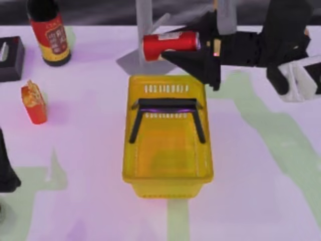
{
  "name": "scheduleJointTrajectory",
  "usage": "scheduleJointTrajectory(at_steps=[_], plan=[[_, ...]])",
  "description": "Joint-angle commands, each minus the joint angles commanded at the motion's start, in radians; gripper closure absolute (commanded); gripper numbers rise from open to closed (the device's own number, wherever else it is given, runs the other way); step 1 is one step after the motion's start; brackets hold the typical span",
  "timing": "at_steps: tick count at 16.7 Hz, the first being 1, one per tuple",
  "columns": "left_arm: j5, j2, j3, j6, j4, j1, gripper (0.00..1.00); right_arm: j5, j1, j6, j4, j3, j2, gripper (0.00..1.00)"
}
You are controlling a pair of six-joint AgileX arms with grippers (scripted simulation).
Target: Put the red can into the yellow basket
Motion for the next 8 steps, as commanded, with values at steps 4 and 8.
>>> scheduleJointTrajectory(at_steps=[4, 8], plan=[[0.0, 0.0, 0.0, 0.0, 0.0, 0.0, 0.0, 0.004, 0.003, -0.003, 0.177, -0.03, 0.137, 1.0], [0.0, 0.0, 0.0, 0.0, 0.0, 0.0, 0.0, 0.007, 0.005, -0.004, 0.232, -0.044, 0.188, 1.0]])
